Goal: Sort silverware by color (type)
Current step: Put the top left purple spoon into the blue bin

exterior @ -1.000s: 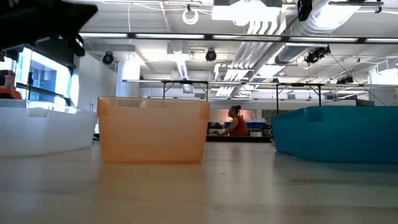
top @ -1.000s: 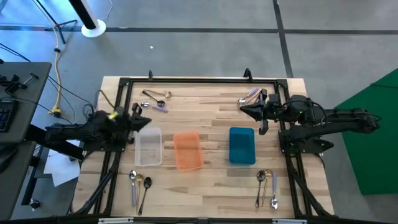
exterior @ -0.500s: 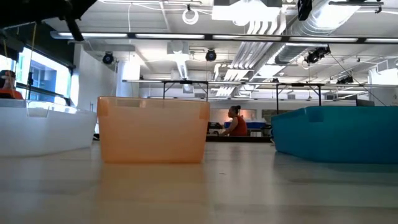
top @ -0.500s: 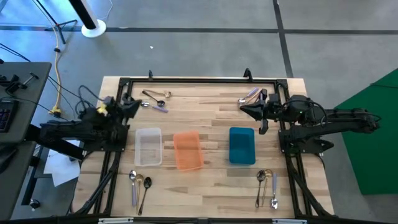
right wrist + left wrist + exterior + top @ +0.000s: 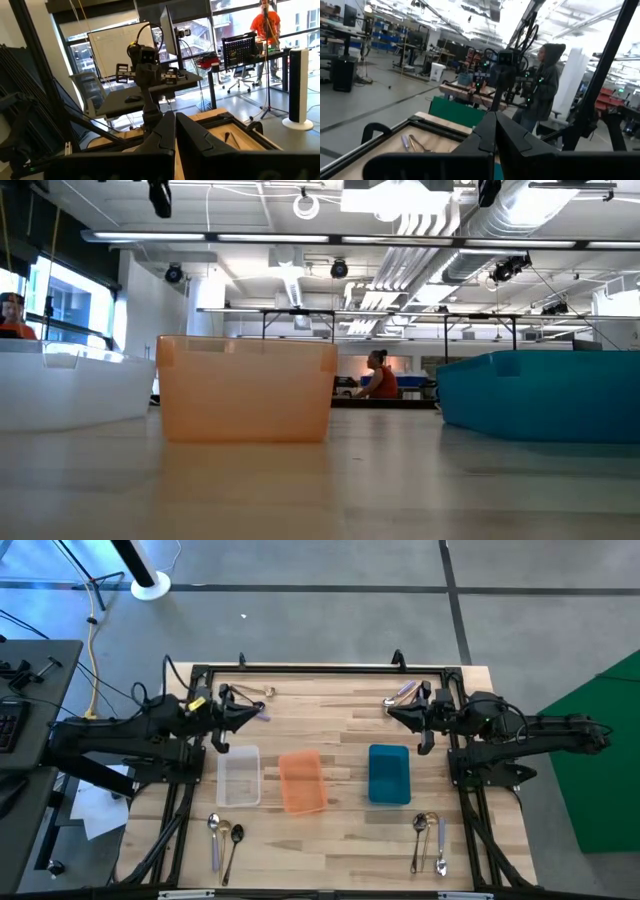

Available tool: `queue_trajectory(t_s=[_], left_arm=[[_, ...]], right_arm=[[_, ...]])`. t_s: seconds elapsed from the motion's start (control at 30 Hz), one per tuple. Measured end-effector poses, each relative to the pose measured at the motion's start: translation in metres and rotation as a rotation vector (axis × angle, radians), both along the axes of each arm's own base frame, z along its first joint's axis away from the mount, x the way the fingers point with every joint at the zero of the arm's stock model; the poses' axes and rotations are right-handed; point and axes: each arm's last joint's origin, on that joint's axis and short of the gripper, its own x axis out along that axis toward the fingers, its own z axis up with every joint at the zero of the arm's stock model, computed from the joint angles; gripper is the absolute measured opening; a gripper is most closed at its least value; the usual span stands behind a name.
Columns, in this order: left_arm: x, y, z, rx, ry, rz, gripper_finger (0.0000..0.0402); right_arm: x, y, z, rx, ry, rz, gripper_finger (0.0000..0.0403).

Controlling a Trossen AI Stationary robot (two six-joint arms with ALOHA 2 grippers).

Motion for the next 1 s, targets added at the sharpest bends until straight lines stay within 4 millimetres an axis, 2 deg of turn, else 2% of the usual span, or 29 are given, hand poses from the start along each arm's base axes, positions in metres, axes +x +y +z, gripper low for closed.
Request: queue_trajectory(t_s=[0.23, 0.37, 0.6, 0.73, 0.87, 1.0], left_arm=[[0.003, 0.000, -0.002, 0.012, 0.016, 0.001, 0.0000], [0.003, 0.000, -0.001, 0.033, 0.017, 0.004, 0.0000], [0.003, 0.000, 0.003, 0.035, -0.034, 0.015, 0.0000], [0.010, 0.001, -0.001, 0.033, 0.004, 0.018, 0.0000], [0.021, 0.009, -0.004, -0.056, 0.140, 0.102, 0.0002], [0.021, 0.030, 0.003, -0.153, 0.486, 0.267, 0.0027]], right_arm=[[0.000, 0.000, 0.000, 0.006, -0.001, 0.002, 0.0000], [0.000, 0.000, 0.001, 0.067, -0.015, 0.011, 0.0000], [0.000, 0.000, 0.001, 0.070, -0.018, 0.011, 0.0000], [0.000, 0.000, 0.001, 0.071, -0.018, 0.003, 0.0000], [0.000, 0.000, 0.001, 0.071, -0.018, 0.002, 0.0000], [0.000, 0.000, 0.001, 0.071, -0.019, 0.001, 0.0000]])
